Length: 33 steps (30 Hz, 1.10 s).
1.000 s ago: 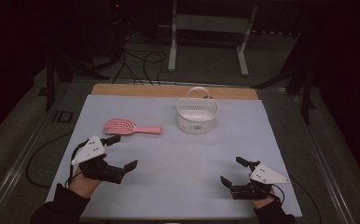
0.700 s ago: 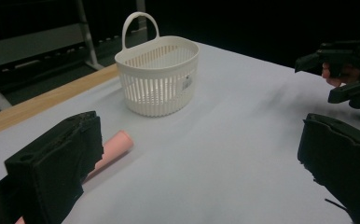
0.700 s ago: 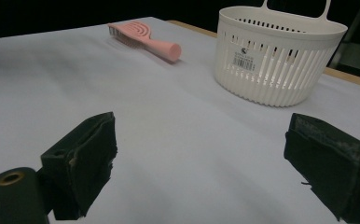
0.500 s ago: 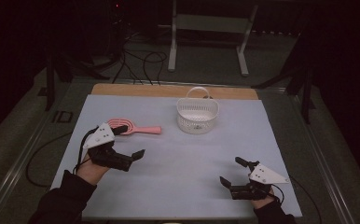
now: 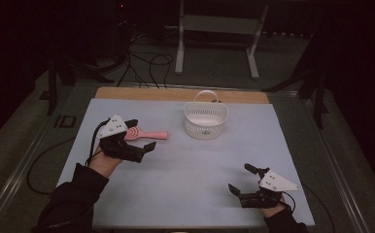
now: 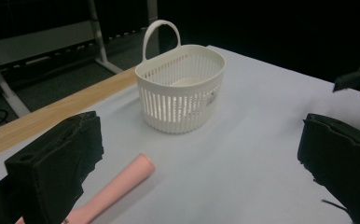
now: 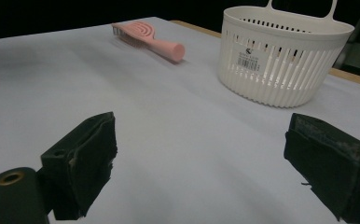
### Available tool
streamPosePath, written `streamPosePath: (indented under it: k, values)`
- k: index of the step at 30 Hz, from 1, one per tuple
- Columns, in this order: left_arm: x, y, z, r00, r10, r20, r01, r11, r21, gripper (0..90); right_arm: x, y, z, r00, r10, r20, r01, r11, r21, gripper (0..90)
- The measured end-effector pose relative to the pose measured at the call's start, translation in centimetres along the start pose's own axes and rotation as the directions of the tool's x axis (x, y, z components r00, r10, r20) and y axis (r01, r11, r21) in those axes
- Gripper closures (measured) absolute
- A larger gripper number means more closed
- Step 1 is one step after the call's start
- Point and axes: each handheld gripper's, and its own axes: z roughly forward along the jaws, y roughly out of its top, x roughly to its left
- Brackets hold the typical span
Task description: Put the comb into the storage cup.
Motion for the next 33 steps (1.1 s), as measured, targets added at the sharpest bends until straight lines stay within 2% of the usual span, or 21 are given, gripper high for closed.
streamPosePath:
  k: [6,10,22,25,33]
  values:
    - [0.5,0.4,0.8,0.9999,-0.002,-0.016,0.002,1.0,-0.002,0.1,0.1,0.0,0.0,1.0,-0.005,-0.005,0.005,1.0,-0.003,9.1]
    - [0.7,0.5,1.8,0.9996,-0.005,-0.029,0.005,0.9999,0.016,0.1,0.1,0.0,0.0,1.0,-0.004,-0.005,0.004,1.0,-0.003,9.1]
    - [1.8,0.5,4.8,0.9975,-0.048,-0.052,0.051,0.997,0.059,0.2,0.1,0.0,0.0,1.0,-0.003,-0.009,0.003,1.0,-0.003,9.1]
    - [2.0,0.6,5.9,0.9958,-0.066,-0.063,0.071,0.9942,0.081,0.3,0.1,0.0,0.0,0.9999,-0.002,-0.012,0.002,1.0,-0.004,9.1]
    - [2.8,0.6,7.4,0.9903,-0.071,-0.119,0.084,0.9915,0.1,6.9,0.1,0.0,0.0,0.9999,0.0,-0.012,0.0,1.0,-0.002,9.1]
